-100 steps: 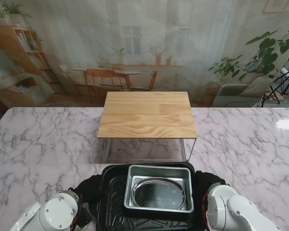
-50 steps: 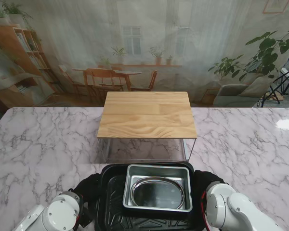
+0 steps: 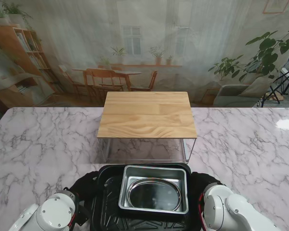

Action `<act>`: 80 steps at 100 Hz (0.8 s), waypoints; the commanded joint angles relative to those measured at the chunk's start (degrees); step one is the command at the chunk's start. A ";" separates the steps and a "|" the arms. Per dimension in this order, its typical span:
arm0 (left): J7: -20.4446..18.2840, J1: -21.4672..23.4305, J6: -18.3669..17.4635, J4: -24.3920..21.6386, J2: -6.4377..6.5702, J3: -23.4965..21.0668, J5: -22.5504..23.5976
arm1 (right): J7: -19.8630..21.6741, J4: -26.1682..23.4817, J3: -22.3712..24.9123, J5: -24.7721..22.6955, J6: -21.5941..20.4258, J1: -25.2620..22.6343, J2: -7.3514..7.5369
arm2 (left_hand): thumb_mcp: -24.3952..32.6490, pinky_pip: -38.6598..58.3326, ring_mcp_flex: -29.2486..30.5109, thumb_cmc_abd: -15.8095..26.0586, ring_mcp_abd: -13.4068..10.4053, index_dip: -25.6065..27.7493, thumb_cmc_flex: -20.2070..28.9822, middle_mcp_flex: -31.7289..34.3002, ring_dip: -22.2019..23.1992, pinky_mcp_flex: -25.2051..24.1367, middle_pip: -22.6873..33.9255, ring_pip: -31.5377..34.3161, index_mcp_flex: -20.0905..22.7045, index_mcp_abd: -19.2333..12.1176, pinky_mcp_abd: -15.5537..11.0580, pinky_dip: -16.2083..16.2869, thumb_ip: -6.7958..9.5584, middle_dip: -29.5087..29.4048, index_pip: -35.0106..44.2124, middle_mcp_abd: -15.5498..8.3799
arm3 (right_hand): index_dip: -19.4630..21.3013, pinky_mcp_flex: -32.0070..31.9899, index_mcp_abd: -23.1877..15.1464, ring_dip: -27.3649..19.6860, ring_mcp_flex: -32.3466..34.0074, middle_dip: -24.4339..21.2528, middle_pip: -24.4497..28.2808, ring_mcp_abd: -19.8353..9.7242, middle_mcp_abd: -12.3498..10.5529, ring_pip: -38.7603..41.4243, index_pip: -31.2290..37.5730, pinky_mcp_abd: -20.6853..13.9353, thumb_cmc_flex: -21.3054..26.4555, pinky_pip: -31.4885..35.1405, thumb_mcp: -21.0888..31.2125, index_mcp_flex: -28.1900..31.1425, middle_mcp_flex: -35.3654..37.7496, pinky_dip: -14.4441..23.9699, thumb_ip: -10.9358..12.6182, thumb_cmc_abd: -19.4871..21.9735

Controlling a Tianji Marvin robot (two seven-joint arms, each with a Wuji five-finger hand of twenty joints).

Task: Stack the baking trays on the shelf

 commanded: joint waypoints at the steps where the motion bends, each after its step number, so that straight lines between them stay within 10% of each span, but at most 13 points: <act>1: -1.73 0.07 -0.80 -0.87 0.44 0.18 -0.13 | 0.74 0.65 -1.09 0.93 -0.02 -1.07 -0.36 | 1.98 -1.62 0.32 -1.63 1.87 -0.46 4.50 -2.13 -0.59 0.84 -0.24 -0.25 -1.02 -4.84 -4.69 0.92 2.64 -0.20 -0.43 -0.35 | -1.15 1.65 -12.15 0.11 2.44 -0.30 0.79 2.85 -0.56 6.80 -0.80 0.34 11.35 2.22 8.04 4.84 0.18 0.07 4.81 7.28; 7: -2.32 -0.27 -0.84 -0.49 0.72 0.84 1.42 | 0.83 0.63 -1.28 1.23 0.03 -0.91 -0.30 | 9.33 -1.94 1.93 -3.32 0.21 -0.59 4.92 -1.20 -1.02 2.90 0.37 0.02 0.07 -6.37 -6.01 -0.03 3.51 0.01 -0.56 -0.86 | -1.18 1.65 -12.05 0.10 2.44 -0.37 0.80 2.78 -0.54 6.76 -0.80 0.42 11.41 2.21 8.09 4.81 0.11 0.04 4.82 7.29; 28: 0.44 -1.71 1.16 1.28 0.21 3.89 3.42 | 1.20 0.76 -2.14 2.49 0.51 -0.23 -0.07 | 28.40 -2.98 8.58 -7.65 -2.56 -4.22 4.78 5.40 -1.05 9.62 0.61 -3.22 1.37 -13.75 -7.97 -3.47 -2.73 -2.64 3.45 -0.94 | -1.31 1.64 -12.04 0.06 2.47 -0.52 0.98 2.81 -0.57 6.61 -0.88 0.47 11.74 2.24 8.50 4.29 -0.14 -0.05 4.79 6.90; 46: 2.14 -2.01 2.22 1.57 -0.32 4.78 2.51 | 0.36 1.02 -2.48 3.55 0.48 0.04 -0.14 | 30.98 -2.30 10.65 -4.28 -2.33 -3.47 4.22 9.21 -2.15 12.21 0.64 -2.28 3.78 -15.68 -7.32 -4.38 -2.74 -2.85 7.75 -0.13 | -1.25 1.71 -12.73 0.21 2.53 -0.61 1.63 2.28 -0.87 6.85 -0.01 -0.05 12.69 2.34 11.04 4.45 0.60 -0.15 3.57 5.34; 80: 4.33 0.11 1.24 -2.92 -1.75 1.27 -6.86 | -2.58 -0.48 -0.22 6.00 -1.76 -2.14 -0.84 | 30.65 1.13 11.23 -2.67 -0.28 6.65 7.46 17.83 -0.43 12.80 5.91 1.71 15.70 -9.27 -5.68 -3.99 -4.92 5.41 19.19 -1.23 | -1.82 3.19 -13.93 2.78 3.12 0.31 3.23 -1.61 -1.25 14.25 2.04 -4.58 14.21 7.08 17.04 7.88 4.17 2.94 1.29 0.75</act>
